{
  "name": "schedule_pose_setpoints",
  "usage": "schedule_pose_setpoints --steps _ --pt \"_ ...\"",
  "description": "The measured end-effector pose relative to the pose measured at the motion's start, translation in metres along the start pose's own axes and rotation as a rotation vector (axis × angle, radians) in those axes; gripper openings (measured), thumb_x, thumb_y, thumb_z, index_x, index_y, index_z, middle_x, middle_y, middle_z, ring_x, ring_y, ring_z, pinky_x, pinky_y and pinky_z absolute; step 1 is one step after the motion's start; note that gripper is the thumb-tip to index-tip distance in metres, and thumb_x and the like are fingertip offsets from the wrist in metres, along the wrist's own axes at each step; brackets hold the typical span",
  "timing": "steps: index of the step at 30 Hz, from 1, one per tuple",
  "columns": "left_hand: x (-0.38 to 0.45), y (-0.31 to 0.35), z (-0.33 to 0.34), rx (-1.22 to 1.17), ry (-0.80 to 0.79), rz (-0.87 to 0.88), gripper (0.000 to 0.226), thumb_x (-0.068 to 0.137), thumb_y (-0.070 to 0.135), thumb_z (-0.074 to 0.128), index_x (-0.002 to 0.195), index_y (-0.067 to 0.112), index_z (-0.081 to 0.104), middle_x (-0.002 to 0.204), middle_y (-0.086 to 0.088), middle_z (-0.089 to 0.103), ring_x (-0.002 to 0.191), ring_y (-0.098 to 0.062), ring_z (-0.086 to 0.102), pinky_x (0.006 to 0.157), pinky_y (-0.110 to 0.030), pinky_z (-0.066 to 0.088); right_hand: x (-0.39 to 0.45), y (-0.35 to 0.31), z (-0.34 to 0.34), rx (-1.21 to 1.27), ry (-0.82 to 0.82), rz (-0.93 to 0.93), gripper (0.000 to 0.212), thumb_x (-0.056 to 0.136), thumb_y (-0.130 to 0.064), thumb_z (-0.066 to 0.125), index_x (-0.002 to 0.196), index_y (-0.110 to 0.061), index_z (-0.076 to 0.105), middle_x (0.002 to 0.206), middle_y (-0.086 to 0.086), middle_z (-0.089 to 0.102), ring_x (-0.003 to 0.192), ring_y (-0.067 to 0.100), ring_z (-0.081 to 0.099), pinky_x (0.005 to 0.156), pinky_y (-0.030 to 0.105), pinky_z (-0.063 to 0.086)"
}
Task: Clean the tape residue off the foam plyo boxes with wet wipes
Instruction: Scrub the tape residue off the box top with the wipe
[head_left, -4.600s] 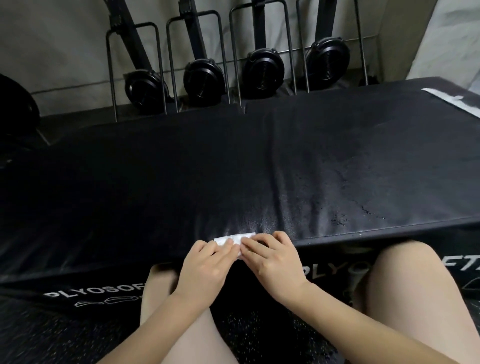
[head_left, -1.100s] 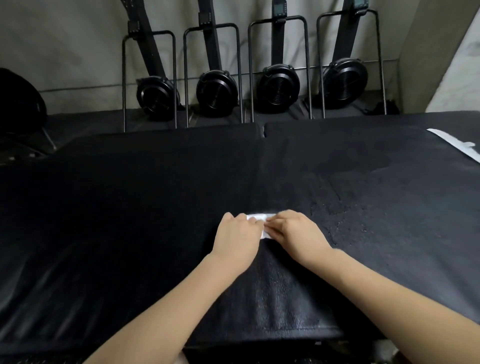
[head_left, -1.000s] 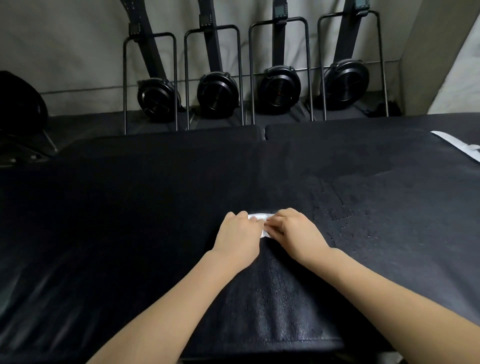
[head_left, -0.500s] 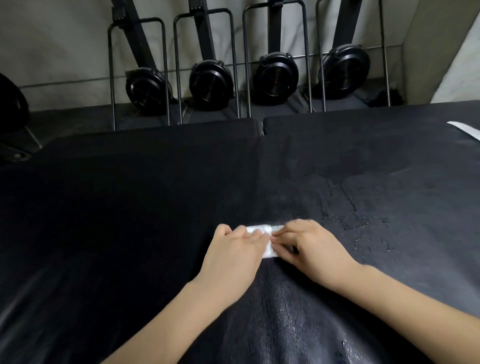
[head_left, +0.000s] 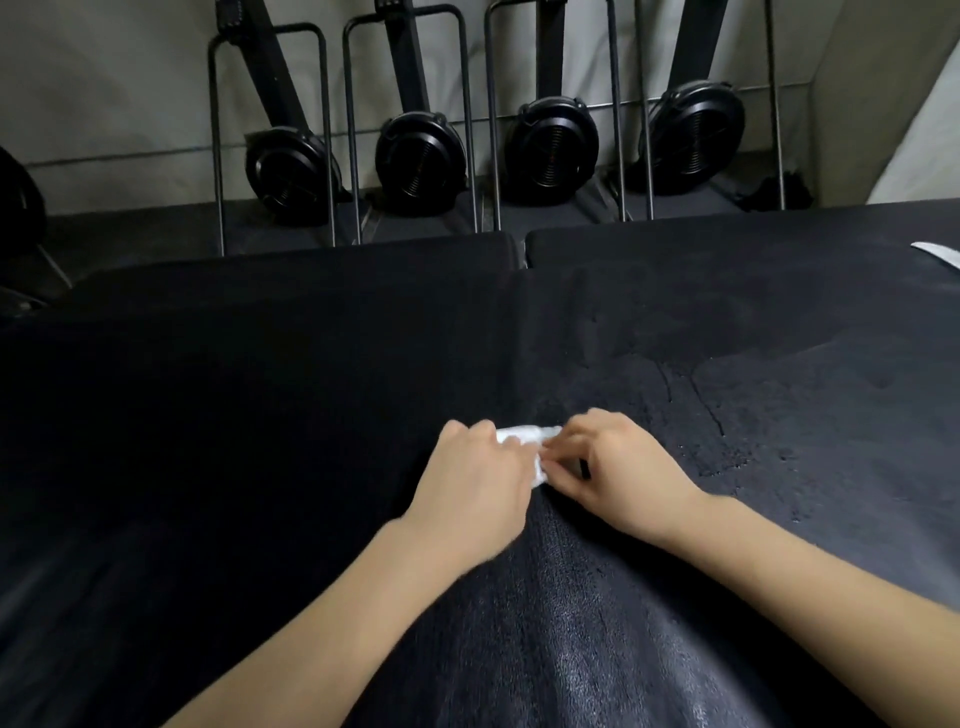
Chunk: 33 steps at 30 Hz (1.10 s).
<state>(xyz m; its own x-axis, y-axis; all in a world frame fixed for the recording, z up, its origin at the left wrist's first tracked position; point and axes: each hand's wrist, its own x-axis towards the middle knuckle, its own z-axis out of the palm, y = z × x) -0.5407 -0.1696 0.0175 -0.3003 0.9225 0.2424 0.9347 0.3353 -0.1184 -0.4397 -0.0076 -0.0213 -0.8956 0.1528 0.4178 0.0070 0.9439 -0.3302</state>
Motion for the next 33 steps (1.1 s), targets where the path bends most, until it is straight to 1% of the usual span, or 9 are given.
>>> schedule_pose_setpoints --steps 5,10,15,20,24,27,29,31,33 --pt "-0.013 -0.003 0.016 -0.064 0.029 0.017 0.012 0.093 0.026 0.051 0.092 0.028 0.063 0.075 0.012 0.056 0.073 -0.013 0.049 0.069 -0.037 0.043 -0.012 0.0 -0.008 -0.022 -0.024 -0.072 0.019 0.092 -0.038 0.067 0.097 -0.026 0.081 0.09 -0.013 0.07 0.083 0.01 0.065 0.085 0.025 0.05" --pt "0.04 -0.036 0.034 -0.002 -0.003 -0.041 0.013 0.096 0.027 0.054 0.105 0.03 0.062 0.085 0.012 0.058 0.082 -0.013 0.048 0.075 -0.036 0.042 0.041 0.029 0.012 -0.079 -0.016 0.025 0.017 0.094 -0.038 0.067 0.098 -0.027 0.08 0.091 -0.012 0.07 0.085 0.014 0.066 0.074 0.021 0.051" --pt "0.115 -0.07 0.04 0.038 -0.113 -0.101 0.031 0.103 0.025 0.042 0.132 0.029 0.053 0.084 0.01 0.041 0.094 -0.019 0.048 0.076 -0.037 0.039 0.11 0.069 0.027 -0.127 -0.062 0.147 0.027 0.101 -0.043 0.056 0.1 -0.027 0.077 0.093 -0.006 0.062 0.089 0.018 0.063 0.071 0.035 0.054" --pt "0.148 -0.078 0.046 0.018 -0.189 -0.194 0.028 0.105 0.023 0.037 0.123 0.027 0.058 0.071 0.011 0.026 0.088 -0.017 0.035 0.087 -0.04 0.041 0.146 0.093 0.043 -0.041 -0.06 0.288 0.031 0.1 -0.039 0.052 0.096 -0.019 0.075 0.1 -0.005 0.062 0.093 0.017 0.061 0.072 0.034 0.053" --pt "0.129 -0.065 0.043 0.046 -0.147 -0.192 0.029 0.104 0.025 0.036 0.12 0.026 0.06 0.072 0.01 0.034 0.095 -0.019 0.047 0.075 -0.037 0.037 0.128 0.084 0.039 -0.12 -0.078 0.192 0.036 0.098 -0.035 0.048 0.077 -0.015 0.07 0.081 -0.005 0.054 0.083 0.022 0.056 0.069 0.041 0.053" --pt "0.096 -0.052 0.033 0.021 -0.137 -0.135 0.028 0.104 0.028 0.034 0.115 0.027 0.061 0.069 0.01 0.037 0.091 -0.018 0.047 0.079 -0.04 0.04 0.093 0.07 0.029 -0.092 -0.081 0.093 0.05 0.093 -0.048 0.036 0.083 -0.02 0.076 0.085 -0.004 0.063 0.081 0.019 0.059 0.069 0.038 0.054" --pt "0.081 -0.05 0.028 -0.015 -0.151 -0.103 0.033 0.105 0.031 0.031 0.121 0.029 0.06 0.085 0.01 0.057 0.096 -0.017 0.049 0.088 -0.042 0.039 0.071 0.064 0.024 -0.034 -0.038 0.049 0.046 0.095 -0.049 0.041 0.094 -0.024 0.08 0.093 -0.008 0.069 0.086 0.016 0.065 0.073 0.033 0.057" --pt "0.08 -0.054 0.027 -0.02 -0.157 -0.098 0.036 0.105 0.034 0.029 0.127 0.031 0.058 0.099 0.009 0.065 0.101 -0.015 0.049 0.095 -0.039 0.036 0.064 0.066 0.023 -0.015 -0.002 0.019 0.031 0.097 -0.042 0.054 0.1 -0.026 0.081 0.096 -0.011 0.071 0.089 0.015 0.068 0.085 0.034 0.058" --pt "0.092 -0.06 0.031 -0.011 -0.152 -0.096 0.035 0.105 0.034 0.029 0.127 0.031 0.056 0.09 0.009 0.061 0.098 -0.014 0.047 0.095 -0.036 0.035 0.078 0.075 0.029 -0.044 0.015 0.009 0.021 0.097 -0.034 0.063 0.098 -0.024 0.082 0.092 -0.009 0.072 0.086 0.017 0.069 0.104 0.037 0.05"
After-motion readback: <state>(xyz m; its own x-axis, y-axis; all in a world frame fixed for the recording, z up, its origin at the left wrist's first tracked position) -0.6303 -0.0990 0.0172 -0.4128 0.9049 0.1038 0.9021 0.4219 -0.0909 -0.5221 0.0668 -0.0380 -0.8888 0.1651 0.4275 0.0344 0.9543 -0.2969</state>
